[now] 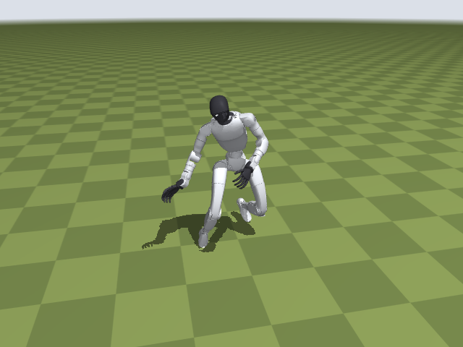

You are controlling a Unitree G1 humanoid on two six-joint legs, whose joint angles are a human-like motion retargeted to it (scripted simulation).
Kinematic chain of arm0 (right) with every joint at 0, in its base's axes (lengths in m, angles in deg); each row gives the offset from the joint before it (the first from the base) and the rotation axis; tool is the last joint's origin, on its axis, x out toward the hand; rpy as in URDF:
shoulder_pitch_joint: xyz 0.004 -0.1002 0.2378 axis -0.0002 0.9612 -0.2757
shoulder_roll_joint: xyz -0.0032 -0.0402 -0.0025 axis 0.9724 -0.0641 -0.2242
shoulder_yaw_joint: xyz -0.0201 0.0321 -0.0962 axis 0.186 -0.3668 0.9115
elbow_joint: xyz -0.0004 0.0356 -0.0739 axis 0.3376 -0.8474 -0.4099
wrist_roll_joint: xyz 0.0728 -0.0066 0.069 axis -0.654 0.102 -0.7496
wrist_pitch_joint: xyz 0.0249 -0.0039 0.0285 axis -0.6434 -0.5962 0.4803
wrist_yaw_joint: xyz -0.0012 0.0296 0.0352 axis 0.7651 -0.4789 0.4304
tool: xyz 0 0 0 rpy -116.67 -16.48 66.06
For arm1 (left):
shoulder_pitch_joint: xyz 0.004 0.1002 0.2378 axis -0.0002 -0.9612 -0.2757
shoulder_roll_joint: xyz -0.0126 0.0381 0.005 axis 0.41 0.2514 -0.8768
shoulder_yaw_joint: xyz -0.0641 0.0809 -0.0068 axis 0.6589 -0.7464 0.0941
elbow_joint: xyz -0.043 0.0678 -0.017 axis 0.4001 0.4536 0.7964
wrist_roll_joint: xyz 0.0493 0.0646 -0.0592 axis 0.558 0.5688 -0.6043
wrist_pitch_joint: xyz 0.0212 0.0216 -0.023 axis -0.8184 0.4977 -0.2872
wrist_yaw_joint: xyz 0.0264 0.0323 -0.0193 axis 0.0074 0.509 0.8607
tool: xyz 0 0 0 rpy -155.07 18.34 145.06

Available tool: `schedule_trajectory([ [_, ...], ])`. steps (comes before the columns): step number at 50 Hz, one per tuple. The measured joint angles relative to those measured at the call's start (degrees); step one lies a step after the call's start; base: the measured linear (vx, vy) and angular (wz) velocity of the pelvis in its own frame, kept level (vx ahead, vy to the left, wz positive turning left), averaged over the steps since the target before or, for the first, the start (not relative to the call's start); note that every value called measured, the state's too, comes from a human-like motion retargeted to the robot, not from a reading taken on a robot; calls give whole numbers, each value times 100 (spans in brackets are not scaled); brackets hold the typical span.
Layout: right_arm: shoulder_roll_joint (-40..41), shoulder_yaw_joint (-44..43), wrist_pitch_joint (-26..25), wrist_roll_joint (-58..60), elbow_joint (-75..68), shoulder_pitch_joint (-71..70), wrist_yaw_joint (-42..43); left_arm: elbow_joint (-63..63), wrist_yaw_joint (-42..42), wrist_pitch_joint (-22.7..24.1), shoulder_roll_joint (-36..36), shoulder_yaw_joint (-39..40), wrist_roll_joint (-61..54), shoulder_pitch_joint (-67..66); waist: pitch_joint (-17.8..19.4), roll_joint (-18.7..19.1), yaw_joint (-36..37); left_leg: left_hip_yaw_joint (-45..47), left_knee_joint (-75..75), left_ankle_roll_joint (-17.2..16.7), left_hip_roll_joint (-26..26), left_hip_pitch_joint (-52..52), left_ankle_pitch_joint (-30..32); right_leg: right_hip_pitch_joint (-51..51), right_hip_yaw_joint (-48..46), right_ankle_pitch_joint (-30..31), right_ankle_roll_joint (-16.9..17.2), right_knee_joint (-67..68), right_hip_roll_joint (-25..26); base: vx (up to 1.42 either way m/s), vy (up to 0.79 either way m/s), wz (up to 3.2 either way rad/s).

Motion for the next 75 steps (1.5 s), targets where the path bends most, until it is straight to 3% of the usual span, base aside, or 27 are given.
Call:
schedule_trajectory([
  [3, 428, 307, -122, -369, 263, 223, -1160, -557, 173, 18, 335, 387, -1400, -778, 0, 68, 353, 605, -191, 70, 206, -362, -246, 477, 26, 12, -117, -329, -269, 65, 24, -7],
  [7, 1033, 1596, -314, 1425, 810, 928, -1865, -180, -32, 28, 865, 915, -1945, -1767, 0, -263, 817, 555, -977, -82, 19, -819, -423, 1482, -94, 78, -4, -873, -878, 66, 22, 53],
  [10, 1483, 2203, -555, 3016, 1353, 1335, -1937, 729, -127, -204, 1282, 1408, -1362, -2026, 0, -744, 1269, 346, -2201, -34, -234, -1055, -383, 2063, -225, 182, 67, -974, -1424, 67, 20, 73],
  [13, 1972, 2327, -638, 3958, 1729, 1572, -2291, 2067, -271, -492, 1567, 1876, -726, -1833, 0, -1327, 1825, -403, -4302, -283, -922, -796, 556, 2355, -288, 340, 54, -601, -1963, 72, 22, 58],
  [15, 2271, 2324, -645, 4053, 1935, 1719, -2471, 2999, -472, -717, 1640, 2202, -675, -1548, 0, -1623, 2294, -793, -4406, -457, -1264, -638, 768, 2419, -305, 432, -74, -112, -2251, 78, 23, 22],
  [18, 2639, 2616, -679, 3635, 2119, 1786, -2382, 4534, -1128, -904, 1644, 2732, -1586, -720, 0, -2001, 3066, -495, -3555, -557, -1346, -516, -54, 2205, -296, 432, -360, 905, -2617, 77, 17, 1],
  [23, 2815, 3284, -686, 4097, 2624, 1585, -1839, 6776, -2448, -1045, 2001, 3789, -4087, 669, 0, -2456, 3554, -524, -3013, -529, -1202, -364, -776, 1646, -729, -504, -447, 2312, -2023, 70, -1, 19],
  [25, 2838, 3123, -560, 4423, 3160, 1800, -1715, 7113, -2555, -1191, 2137, 3995, -4359, 703, 0, -2655, 3419, -540, -3209, -443, -1104, -105, -867, 1464, -1447, -732, -488, 2554, -1889, 72, -13, 4],
  [28, 2671, 2713, -309, 4608, 3980, 2616, -1806, 6928, -1909, -1124, 1890, 3739, -3710, 78, 0, -2825, 3113, -381, -4014, -362, -931, 804, -786, 1312, -2339, -660, -274, 2399, -1631, 80, -14, -50],
  [32, 1876, 2230, -139, 4839, 4154, 3459, -2556, 6347, -915, -858, 921, 3603, -2194, -1173, -336, -2489, 2410, 152, -5178, -370, -501, 2196, -349, 748, -2390, -455, 1, 1608, -1110, 89, -7, -113],
  [36, 843, 1634, -151, 4498, 3638, 3688, -3155, 6089, -680, -655, -316, 3539, -1203, -1920, -898, -1614, 1300, 508, -5606, -510, -13, 2851, 232, 97, -1734, 87, 259, -426, -425, 94, -4, -78],
  [38, 239, 1304, -224, 4311, 3258, 3530, -3092, 6074, -910, -633, -859, 3230, -745, -1965, -846, -1144, 574, 428, -5478, -538, 123, 3098, 425, 237, -1453, 894, 507, -1606, -284, 98, -6, 26],
  [40, -379, 1002, -340, 4201, 2893, 3211, -2816, 5970, -1181, -688, -1203, 2554, -539, -1843, -574, -745, -184, 235, -4981, -454, 272, 3204, 516, 440, -1412, 1211, 598, -1540, -339, 96, -9, 67],
  [42, -931, 794, -536, 4260, 2502, 2704, -2598, 5460, -1222, -741, -1251, 1591, -433, -1631, -129, -440, -792, -101, -4052, -360, 346, 3073, 513, 669, -1539, 625, 734, -725, -479, 88, -12, 49],
  [44, -1241, 779, -803, 4351, 1972, 2144, -2453, 4416, -756, -769, -913, 770, 55, -1525, 0, -234, -953, -525, -2882, -333, 27, 2546, 278, 636, -1479, 135, 735, -161, -579, 76, -11, -31],
  [47, -1240, 1206, -1043, 3375, 893, 979, -1287, 2574, -214, -704, 290, 78, 359, -836, 0, -30, -466, -430, -1047, -208, -416, 1396, -274, 310, -1193, -303, 353, 365, -574, 61, -7, -115],
  [50, -710, 1187, -1213, 2389, 93, 61, -341, 1493, -195, -523, 774, 328, 592, -81, 0, 107, 240, 348, 216, 161, -140, 246, -497, 171, -943, -487, 14, 606, -534, 60, -3, -98],
  [52, -159, 1276, -1005, 1545, 83, -188, -524, 1010, -566, -456, 900, 438, 227, 266, 0, 96, 695, 522, 474, 127, -142, -545, -522, 242, -817, -542, -79, 586, -519, 65, -1, -64],
  [55, 744, 1778, -598, 1063, 500, -192, -1612, 504, -1089, -250, 1044, 668, -377, 431, 0, -80, 1263, 552, 99, -42, -235, -1595, -392, 560, -718, -532, -142, 437, -578, 72, 0, -28],
  [60, 2198, 3067, -511, 3219, 1233, -315, -2125, 412, -1261, -50, 1378, 1205, -679, 53, 0, -816, 1671, 709, -3019, -190, -704, -2249, 296, 1352, -764, -152, 194, 11, -999, 83, 1, 35],
  [62, 2738, 3325, -566, 4018, 1567, -326, -1847, 643, -1222, -84, 1545, 1115, -620, -145, 0, -1086, 1903, 799, -4470, -372, -747, -2118, 1092, 1579, -719, 46, 206, 212, -1033, 96, 3, 12],
  [63, 2964, 3491, -679, 4370, 1678, -415, -1855, 807, -1180, -187, 1604, 1062, -768, -177, 0, -1173, 1969, 509, -5469, -446, -977, -1842, 1830, 1695, -715, 307, 174, 159, -990, 96, 4, 6],
  [64, 3170, 3578, -719, 4646, 1801, -482, -1952, 997, -1023, -257, 1682, 986, -801, -213, 0, -1309, 2044, 307, -5602, -412, -1105, -1752, 2044, 1751, -674, 532, 112, 299, -1013, 98, 4, 10],
  [67, 3669, 3651, -635, 4944, 2131, -668, -2471, 1912, -265, -354, 1970, 711, -616, -179, 0, -1833, 2357, 237, -4430, -195, -1150, -1671, 1259, 1708, -353, 977, -1, 1151, -1096, 104, 2, -14],
  [70, 3811, 3632, -394, 4336, 2348, -685, -2763, 3814, 55, -562, 1960, 312, -187, 288, 0, -2191, 2851, 359, -3650, -114, -935, -1338, 462, 1493, -104, 662, 20, 2072, -851, 99, -2, -34],
  [72, 3583, 3600, -297, 4069, 2615, -350, -2729, 5604, -380, -1023, 1531, 453, -179, 714, 0, -2246, 2998, 326, -3472, -38, -833, -988, 184, 1312, -469, 425, -119, 2500, -918, 92, -2, 0],
  [75, 3146, 3341, -293, 4374, 3146, 548, -2445, 7326, -1473, -1751, 1164, 1889, -841, 924, 0, -2252, 2814, 255, -3620, -90, -713, -275, -21, 1040, -1315, 230, -314, 2636, -1223, 91, -4, 16],
])
